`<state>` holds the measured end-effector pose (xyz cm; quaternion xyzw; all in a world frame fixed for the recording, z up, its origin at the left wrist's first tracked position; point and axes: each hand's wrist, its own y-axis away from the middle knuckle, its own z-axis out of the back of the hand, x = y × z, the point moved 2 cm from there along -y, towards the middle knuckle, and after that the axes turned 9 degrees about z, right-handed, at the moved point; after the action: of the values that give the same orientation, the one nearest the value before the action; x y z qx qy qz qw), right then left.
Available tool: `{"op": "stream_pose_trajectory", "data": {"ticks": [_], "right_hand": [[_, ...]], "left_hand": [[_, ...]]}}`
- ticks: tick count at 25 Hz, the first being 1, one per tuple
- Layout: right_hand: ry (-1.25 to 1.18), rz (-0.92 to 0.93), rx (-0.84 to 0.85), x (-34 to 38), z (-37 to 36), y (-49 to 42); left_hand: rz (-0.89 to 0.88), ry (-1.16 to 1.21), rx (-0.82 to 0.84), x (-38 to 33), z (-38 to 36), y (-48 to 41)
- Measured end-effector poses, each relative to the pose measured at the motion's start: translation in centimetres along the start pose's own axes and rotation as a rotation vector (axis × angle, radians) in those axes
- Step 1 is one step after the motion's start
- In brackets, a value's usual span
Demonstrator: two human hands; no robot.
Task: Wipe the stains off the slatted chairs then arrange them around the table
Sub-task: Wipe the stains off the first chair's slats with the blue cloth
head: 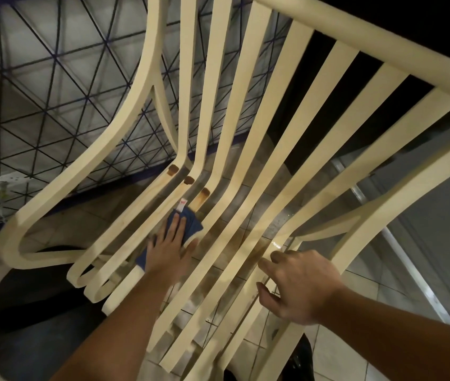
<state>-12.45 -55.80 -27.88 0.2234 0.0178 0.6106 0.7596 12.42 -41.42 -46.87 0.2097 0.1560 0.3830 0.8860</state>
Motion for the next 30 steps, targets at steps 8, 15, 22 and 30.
{"op": "stream_pose_trajectory", "data": {"ticks": [8, 15, 22, 30], "right_hand": [[-0.004, 0.006, -0.021, -0.2, -0.3, 0.0], [0.019, 0.038, -0.016, -0.2, 0.2, 0.0], [-0.017, 0.026, -0.001, -0.2, 0.3, 0.0], [-0.020, 0.027, -0.008, -0.1, 0.1, 0.1]], "left_hand": [[0.096, -0.008, 0.017, 3.6, -0.1, 4.0], [0.060, -0.016, 0.011, -4.2, 1.2, -3.0], [-0.014, -0.096, -0.068, 0.5, -0.9, 1.0], [0.155, -0.066, 0.052, 10.7, -3.3, 10.2]]}}
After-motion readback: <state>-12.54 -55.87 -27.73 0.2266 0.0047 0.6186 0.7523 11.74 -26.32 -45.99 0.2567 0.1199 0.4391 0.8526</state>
